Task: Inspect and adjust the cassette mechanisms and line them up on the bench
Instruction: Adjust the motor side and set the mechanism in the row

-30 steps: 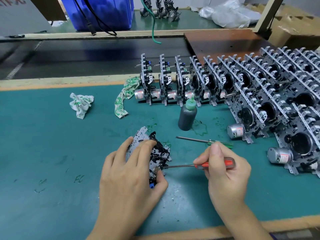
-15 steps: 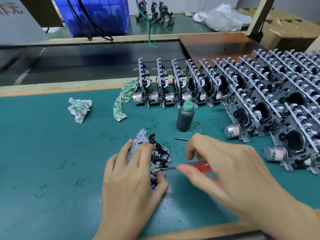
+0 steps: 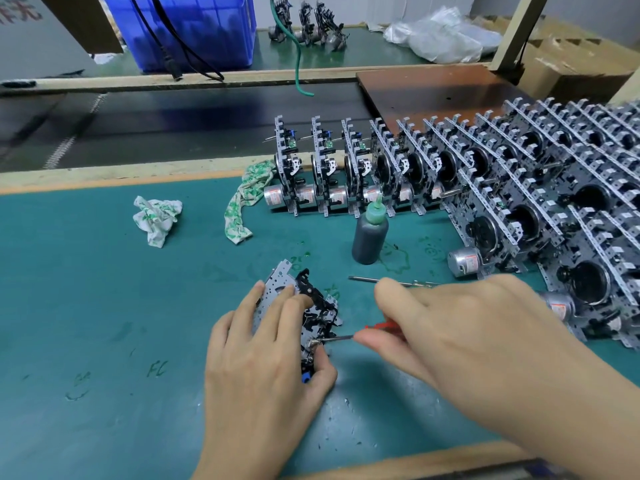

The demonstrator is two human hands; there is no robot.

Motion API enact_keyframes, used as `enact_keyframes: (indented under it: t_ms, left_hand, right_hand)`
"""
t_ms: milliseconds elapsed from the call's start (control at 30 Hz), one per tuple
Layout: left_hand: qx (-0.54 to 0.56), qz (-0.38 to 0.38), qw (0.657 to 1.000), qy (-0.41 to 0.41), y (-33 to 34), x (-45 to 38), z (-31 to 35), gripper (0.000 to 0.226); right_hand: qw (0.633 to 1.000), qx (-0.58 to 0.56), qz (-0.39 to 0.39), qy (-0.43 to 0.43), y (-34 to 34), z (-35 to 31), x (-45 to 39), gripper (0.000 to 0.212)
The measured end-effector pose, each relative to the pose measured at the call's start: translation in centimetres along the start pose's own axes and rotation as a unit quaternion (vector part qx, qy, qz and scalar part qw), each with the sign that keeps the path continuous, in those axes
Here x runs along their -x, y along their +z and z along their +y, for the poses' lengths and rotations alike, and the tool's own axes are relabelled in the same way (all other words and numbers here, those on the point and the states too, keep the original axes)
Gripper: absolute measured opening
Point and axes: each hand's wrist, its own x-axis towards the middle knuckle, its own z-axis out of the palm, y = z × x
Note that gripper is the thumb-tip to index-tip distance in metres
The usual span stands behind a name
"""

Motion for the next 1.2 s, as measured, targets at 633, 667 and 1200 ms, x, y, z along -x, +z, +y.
enact_keyframes:
  t_ms: [633,667,1200]
  left_hand:
    - [0.006,-0.046,0.999,-0.024,-0.7,-0.1,0.2,0.04]
    - [0.007,-0.047,0.999,-0.027,-0.6,-0.1,0.2,0.041]
    - [0.013,-0.047,0.999,-0.024,-0.6,0.0,0.1,0.035]
  right_hand:
    - [0.99,0.042,-0.109,-0.079,0.2,1.6,-1.1,0.032]
    - [0.988,0.05,-0.116,-0.089,0.2,1.5,-1.3,0.032]
    - [0.97,-0.029,-0.241,0.001,0.1,1.5,-2.9,0.05]
